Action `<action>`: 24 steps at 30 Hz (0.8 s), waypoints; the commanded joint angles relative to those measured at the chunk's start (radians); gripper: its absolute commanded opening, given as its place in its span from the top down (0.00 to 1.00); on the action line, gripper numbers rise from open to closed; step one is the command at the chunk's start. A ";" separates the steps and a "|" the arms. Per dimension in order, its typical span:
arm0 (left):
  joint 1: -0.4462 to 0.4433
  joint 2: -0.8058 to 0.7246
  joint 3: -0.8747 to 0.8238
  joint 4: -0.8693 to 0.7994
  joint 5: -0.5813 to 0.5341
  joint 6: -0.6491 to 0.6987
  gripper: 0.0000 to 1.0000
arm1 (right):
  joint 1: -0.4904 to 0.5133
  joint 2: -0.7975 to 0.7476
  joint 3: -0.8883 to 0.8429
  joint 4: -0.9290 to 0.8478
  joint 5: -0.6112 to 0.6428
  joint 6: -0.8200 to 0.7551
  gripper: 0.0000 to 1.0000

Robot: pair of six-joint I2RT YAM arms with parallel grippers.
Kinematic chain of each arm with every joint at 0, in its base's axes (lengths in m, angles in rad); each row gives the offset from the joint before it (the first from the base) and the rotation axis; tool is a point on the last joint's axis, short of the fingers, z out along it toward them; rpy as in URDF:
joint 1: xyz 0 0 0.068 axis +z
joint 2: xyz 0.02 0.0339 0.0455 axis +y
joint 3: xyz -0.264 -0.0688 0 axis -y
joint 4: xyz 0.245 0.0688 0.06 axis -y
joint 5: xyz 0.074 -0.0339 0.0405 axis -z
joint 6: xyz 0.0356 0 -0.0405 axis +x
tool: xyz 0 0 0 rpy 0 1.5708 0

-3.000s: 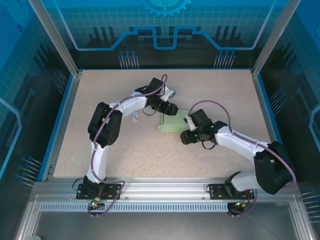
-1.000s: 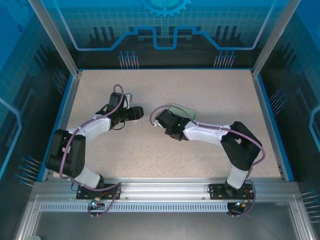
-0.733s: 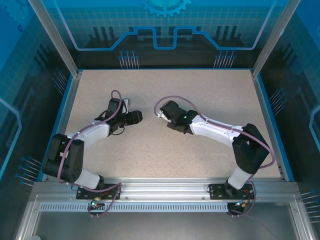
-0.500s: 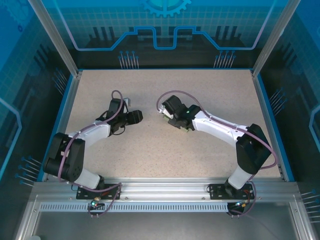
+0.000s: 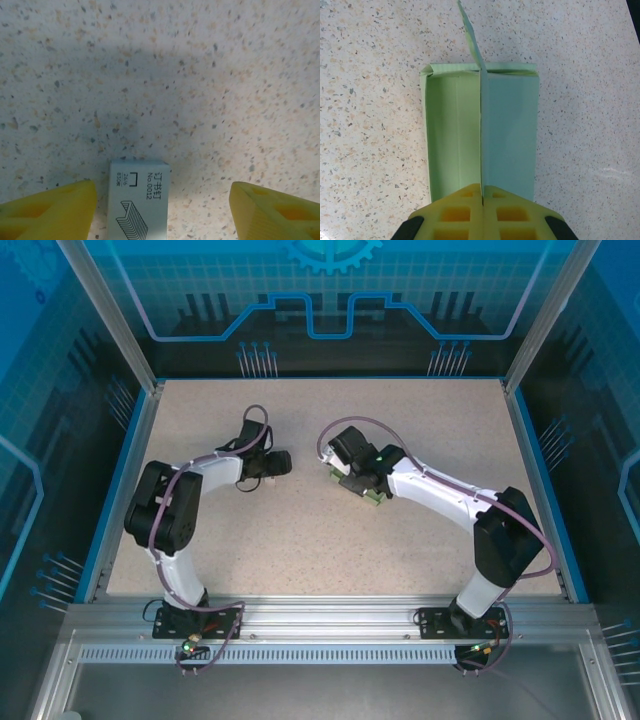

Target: Fold the paper box

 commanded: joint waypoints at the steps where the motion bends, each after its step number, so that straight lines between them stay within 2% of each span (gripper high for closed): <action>1: -0.021 0.029 0.036 -0.082 -0.048 0.033 0.31 | -0.017 -0.021 0.032 -0.026 -0.029 0.018 0.99; 5: -0.033 0.045 0.049 -0.108 -0.079 0.043 0.37 | -0.027 -0.021 0.042 -0.031 -0.046 0.018 0.99; 13: -0.046 0.030 0.022 -0.088 -0.069 0.051 0.58 | -0.046 -0.009 0.075 -0.066 -0.086 0.021 0.99; 16: -0.061 -0.015 -0.017 -0.053 -0.053 0.042 0.63 | -0.054 0.000 0.096 -0.091 -0.099 0.026 0.99; 21: -0.128 -0.151 -0.106 0.012 -0.039 0.024 0.67 | -0.065 0.013 0.121 -0.120 -0.121 0.036 0.99; 24: -0.178 -0.237 -0.165 0.082 0.019 -0.028 0.67 | -0.070 0.016 0.126 -0.126 -0.131 0.037 0.99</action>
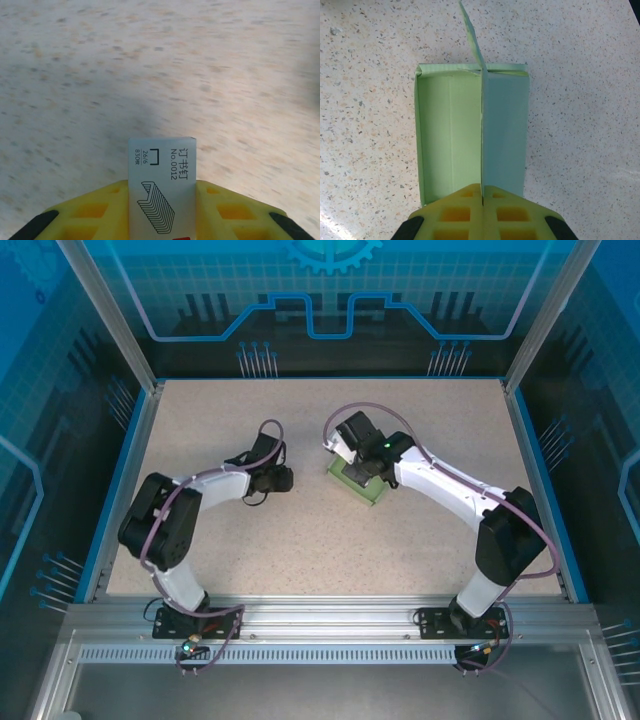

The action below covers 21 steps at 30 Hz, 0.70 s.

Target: Fold the paper box

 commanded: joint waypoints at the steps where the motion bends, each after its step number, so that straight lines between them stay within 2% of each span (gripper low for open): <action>1: -0.053 -0.113 -0.053 0.119 0.084 -0.071 0.68 | -0.015 0.016 0.030 -0.038 -0.033 0.019 0.99; 5: -0.131 -0.174 -0.116 0.288 0.150 -0.189 0.68 | -0.018 0.020 0.030 -0.040 -0.036 0.019 0.99; 9: -0.199 -0.155 -0.151 0.479 0.168 -0.308 0.70 | -0.019 0.020 0.027 -0.037 -0.036 0.018 0.99; 21: -0.315 0.011 -0.198 0.874 0.039 -0.487 0.70 | -0.021 0.014 0.021 -0.026 -0.034 0.022 0.99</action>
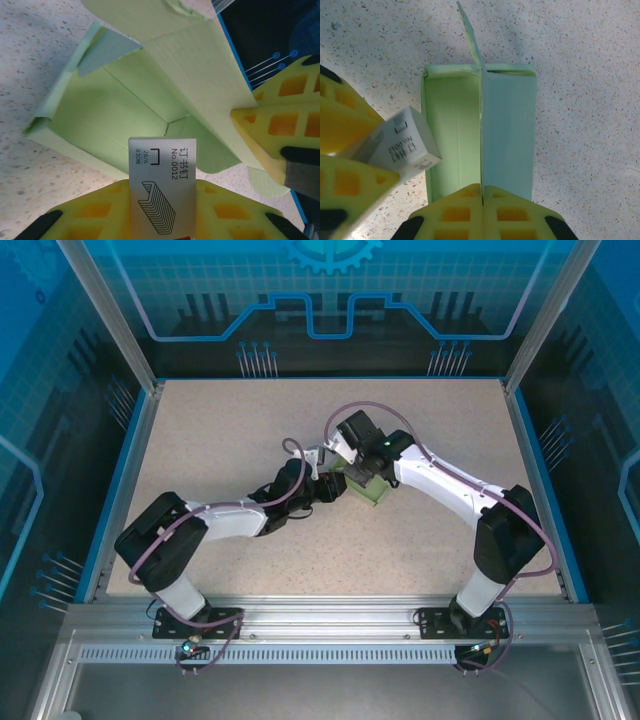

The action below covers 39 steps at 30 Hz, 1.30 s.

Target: Fold the paper box

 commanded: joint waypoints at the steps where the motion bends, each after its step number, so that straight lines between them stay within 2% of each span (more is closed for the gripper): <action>1: -0.021 0.061 -0.015 0.201 -0.057 -0.080 0.70 | -0.011 0.003 0.018 -0.013 -0.016 0.016 0.99; 4: -0.043 0.099 -0.015 0.267 -0.103 -0.092 0.70 | -0.012 0.004 0.019 -0.013 -0.016 0.017 0.99; 16: -0.067 0.217 0.017 0.319 -0.245 -0.159 0.68 | -0.014 0.007 0.013 -0.003 -0.022 0.019 0.99; 28: -0.067 0.262 0.057 0.382 -0.225 -0.208 0.64 | -0.015 0.006 0.005 0.000 -0.020 0.020 0.99; 35: -0.067 0.266 0.072 0.378 -0.217 -0.236 0.51 | -0.015 0.001 0.001 0.000 -0.016 0.019 0.99; 39: -0.067 0.257 0.066 0.377 -0.213 -0.239 0.48 | -0.016 0.000 0.001 0.003 -0.017 0.019 0.99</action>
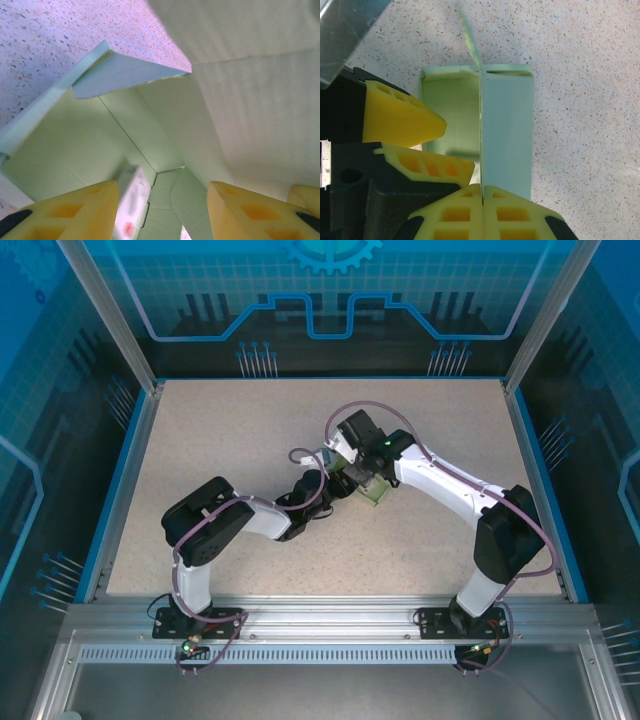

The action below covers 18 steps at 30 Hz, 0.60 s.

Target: Fold the paper box

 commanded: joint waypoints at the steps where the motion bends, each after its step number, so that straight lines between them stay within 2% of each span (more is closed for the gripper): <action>1: -0.006 -0.001 0.015 0.031 -0.004 -0.010 0.48 | -0.011 0.000 0.001 0.000 -0.017 0.019 0.99; 10: -0.007 -0.095 -0.059 -0.003 -0.006 0.043 0.48 | -0.011 0.001 -0.002 0.001 -0.001 0.018 0.99; 18: 0.007 -0.266 -0.218 -0.069 -0.012 0.121 0.47 | -0.002 0.019 0.003 -0.006 0.027 0.006 0.98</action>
